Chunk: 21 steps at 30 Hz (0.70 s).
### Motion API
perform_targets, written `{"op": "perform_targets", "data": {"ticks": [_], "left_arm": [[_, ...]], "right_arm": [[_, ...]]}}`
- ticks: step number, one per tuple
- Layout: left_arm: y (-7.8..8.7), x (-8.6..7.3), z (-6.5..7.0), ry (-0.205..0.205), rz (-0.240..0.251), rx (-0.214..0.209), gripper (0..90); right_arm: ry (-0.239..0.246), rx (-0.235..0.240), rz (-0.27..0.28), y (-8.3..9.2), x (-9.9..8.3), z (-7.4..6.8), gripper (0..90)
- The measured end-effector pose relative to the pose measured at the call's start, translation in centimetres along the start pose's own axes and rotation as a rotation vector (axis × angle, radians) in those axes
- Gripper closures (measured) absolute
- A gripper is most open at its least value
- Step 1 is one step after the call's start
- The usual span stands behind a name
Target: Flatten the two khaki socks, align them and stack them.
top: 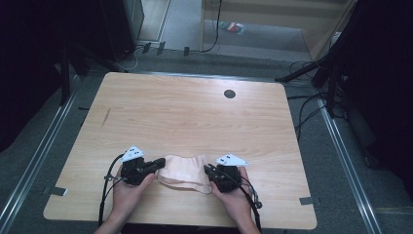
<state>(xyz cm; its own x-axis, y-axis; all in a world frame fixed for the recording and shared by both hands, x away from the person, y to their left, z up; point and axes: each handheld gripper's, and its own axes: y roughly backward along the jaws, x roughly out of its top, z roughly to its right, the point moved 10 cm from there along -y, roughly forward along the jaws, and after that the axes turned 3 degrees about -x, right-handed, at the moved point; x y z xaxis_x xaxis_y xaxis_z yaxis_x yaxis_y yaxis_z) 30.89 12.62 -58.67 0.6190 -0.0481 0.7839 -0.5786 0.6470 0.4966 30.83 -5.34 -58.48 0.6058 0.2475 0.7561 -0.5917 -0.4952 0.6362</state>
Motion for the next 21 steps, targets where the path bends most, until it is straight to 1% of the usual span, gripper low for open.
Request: {"op": "perform_targets", "data": {"ticks": [2,4,6,8,11,13,16,17,21], "left_arm": [[0.5,0.2,0.3,-0.011,0.014,0.002,88.2],[0.9,0.3,0.6,-0.012,0.021,-0.004,88.1],[1.2,0.3,0.9,-0.013,0.017,-0.010,88.0],[1.3,0.1,1.1,-0.024,0.010,-0.008,88.0],[1.2,-0.4,1.2,-0.056,-0.008,0.015,87.9],[1.1,-1.0,1.0,-0.085,-0.017,0.045,87.8],[0.7,-2.1,0.5,-0.081,-0.039,0.068,86.8],[0.6,-2.3,0.4,-0.082,-0.038,0.086,85.7],[0.5,-2.1,0.1,-0.097,-0.030,0.119,77.4]], "right_arm": [[-0.002,0.005,0.013,0.4,0.3,-0.1,82.9],[-0.003,0.008,0.022,0.8,0.5,-0.2,82.9],[-0.003,0.009,0.030,1.3,0.7,-0.3,83.0],[-0.009,0.010,0.021,1.8,0.5,-0.3,83.0],[-0.015,0.009,0.010,2.2,0.0,-0.5,83.0],[-0.008,0.000,0.007,2.3,-0.4,-0.7,83.1],[0.017,-0.015,-0.002,1.9,-0.8,-0.9,83.1],[0.018,-0.015,-0.008,1.7,-0.9,-1.0,83.1],[0.038,-0.021,-0.034,0.6,-1.5,-1.1,83.0]]}}
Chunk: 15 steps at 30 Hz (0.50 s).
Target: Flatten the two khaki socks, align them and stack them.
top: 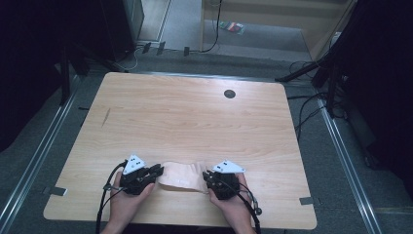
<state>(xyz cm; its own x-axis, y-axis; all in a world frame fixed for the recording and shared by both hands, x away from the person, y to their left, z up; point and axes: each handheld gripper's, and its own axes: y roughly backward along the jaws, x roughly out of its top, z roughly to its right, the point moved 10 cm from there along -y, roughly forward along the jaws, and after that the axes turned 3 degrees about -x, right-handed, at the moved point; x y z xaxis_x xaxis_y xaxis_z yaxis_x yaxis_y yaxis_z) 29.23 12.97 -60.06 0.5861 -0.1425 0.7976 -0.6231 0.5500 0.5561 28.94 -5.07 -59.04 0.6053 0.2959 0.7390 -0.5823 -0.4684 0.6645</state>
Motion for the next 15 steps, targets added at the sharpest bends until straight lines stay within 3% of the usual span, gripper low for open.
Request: {"op": "perform_targets", "data": {"ticks": [4,10,12,15], "left_arm": [[-0.4,-0.2,0.1,-0.024,-0.020,0.009,73.1],[-0.7,-0.5,0.4,-0.040,-0.044,0.018,67.2],[-0.8,-0.7,0.3,-0.053,-0.049,0.039,65.5],[-0.7,-0.7,0.2,-0.043,-0.045,0.048,63.2]], "right_arm": [[-0.008,-0.027,-0.028,-0.9,-0.7,0.7,82.9],[0.000,-0.050,-0.016,-1.4,-0.7,1.5,82.7],[0.014,-0.058,-0.012,-1.8,-0.6,1.7,82.6],[0.036,-0.069,0.001,-2.4,-0.2,2.0,81.8]]}}
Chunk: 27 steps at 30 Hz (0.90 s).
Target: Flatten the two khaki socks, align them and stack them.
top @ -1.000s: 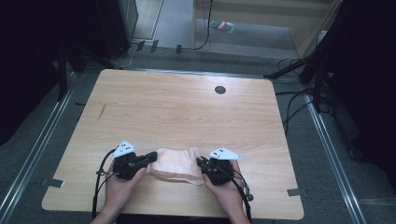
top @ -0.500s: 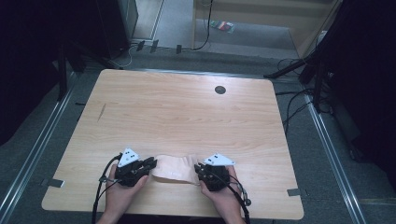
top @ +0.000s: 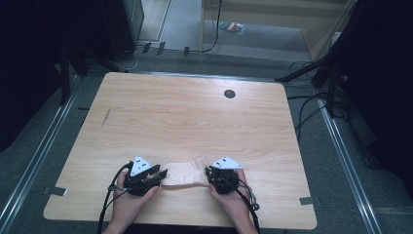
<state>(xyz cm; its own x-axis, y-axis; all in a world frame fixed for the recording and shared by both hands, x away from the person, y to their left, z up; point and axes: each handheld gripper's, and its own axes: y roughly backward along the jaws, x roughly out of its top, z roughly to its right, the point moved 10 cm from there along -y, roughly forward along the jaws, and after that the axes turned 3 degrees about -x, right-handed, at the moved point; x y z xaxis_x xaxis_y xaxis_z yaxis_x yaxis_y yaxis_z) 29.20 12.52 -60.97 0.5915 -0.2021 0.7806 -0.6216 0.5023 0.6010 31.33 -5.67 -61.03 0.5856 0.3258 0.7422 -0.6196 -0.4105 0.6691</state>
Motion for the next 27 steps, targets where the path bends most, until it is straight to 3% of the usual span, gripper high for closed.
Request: {"op": "perform_targets", "data": {"ticks": [4,6,9,12,14,16,19,23,27], "left_arm": [[0.0,0.0,-0.5,0.005,0.006,0.018,59.2],[0.1,0.2,-0.6,0.028,0.023,0.009,53.7],[0.4,0.6,-1.0,0.074,0.065,-0.005,38.9],[1.0,1.1,-1.4,0.102,0.094,-0.021,24.2],[1.4,1.3,-1.8,0.118,0.105,-0.012,12.6],[1.9,1.5,-2.3,0.131,0.123,-0.003,6.5],[2.6,1.7,-2.9,0.129,0.138,-0.012,0.7],[3.3,1.8,-4.1,0.164,0.152,-0.011,0.7],[4.0,1.7,-5.6,0.186,0.163,0.010,0.7]], "right_arm": [[0.002,0.006,0.025,-0.5,0.2,0.1,74.6],[0.018,0.010,0.047,-0.5,0.4,0.1,62.4],[0.003,0.048,0.076,-0.3,0.8,0.1,43.3],[-0.007,0.048,0.099,0.4,1.3,0.5,25.1],[-0.023,0.041,0.104,1.1,1.6,0.8,11.6],[-0.030,0.031,0.097,1.5,1.9,1.1,1.4],[-0.052,0.058,0.112,2.1,2.5,1.5,0.0],[-0.058,0.015,0.128,2.6,2.6,2.7,0.0],[-0.065,0.003,0.152,3.3,2.7,3.7,0.0]]}}
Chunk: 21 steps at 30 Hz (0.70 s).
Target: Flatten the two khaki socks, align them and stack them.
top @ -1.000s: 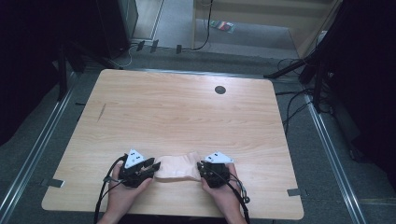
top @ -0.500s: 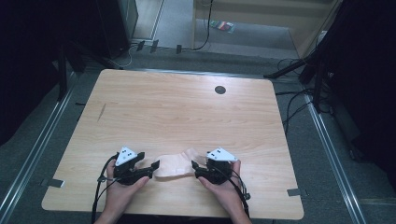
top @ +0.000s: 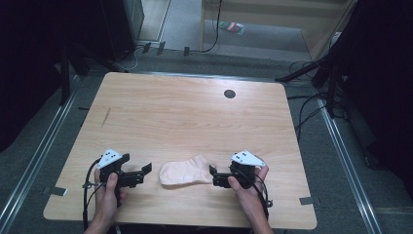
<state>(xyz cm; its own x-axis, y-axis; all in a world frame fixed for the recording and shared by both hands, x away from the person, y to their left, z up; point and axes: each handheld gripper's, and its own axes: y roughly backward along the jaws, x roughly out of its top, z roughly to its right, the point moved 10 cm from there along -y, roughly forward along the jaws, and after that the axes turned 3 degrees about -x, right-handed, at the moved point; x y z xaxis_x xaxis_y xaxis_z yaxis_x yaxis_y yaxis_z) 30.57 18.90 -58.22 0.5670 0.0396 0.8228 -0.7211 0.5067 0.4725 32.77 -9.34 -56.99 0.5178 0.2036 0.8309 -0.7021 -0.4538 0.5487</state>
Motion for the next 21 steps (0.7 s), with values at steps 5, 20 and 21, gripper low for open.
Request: {"op": "perform_targets", "data": {"ticks": [5,20,21], "left_arm": [[0.9,0.3,-1.7,0.010,0.013,0.031,0.7],[3.2,-0.1,-5.9,0.006,0.020,0.107,0.7],[3.3,-0.2,-6.2,0.003,0.016,0.112,0.7]], "right_arm": [[-0.012,-0.028,0.007,0.5,-0.1,1.6,0.0],[-0.027,-0.107,0.017,2.0,-0.6,5.5,0.0],[-0.029,-0.114,0.017,2.1,-0.7,5.9,0.0]]}}
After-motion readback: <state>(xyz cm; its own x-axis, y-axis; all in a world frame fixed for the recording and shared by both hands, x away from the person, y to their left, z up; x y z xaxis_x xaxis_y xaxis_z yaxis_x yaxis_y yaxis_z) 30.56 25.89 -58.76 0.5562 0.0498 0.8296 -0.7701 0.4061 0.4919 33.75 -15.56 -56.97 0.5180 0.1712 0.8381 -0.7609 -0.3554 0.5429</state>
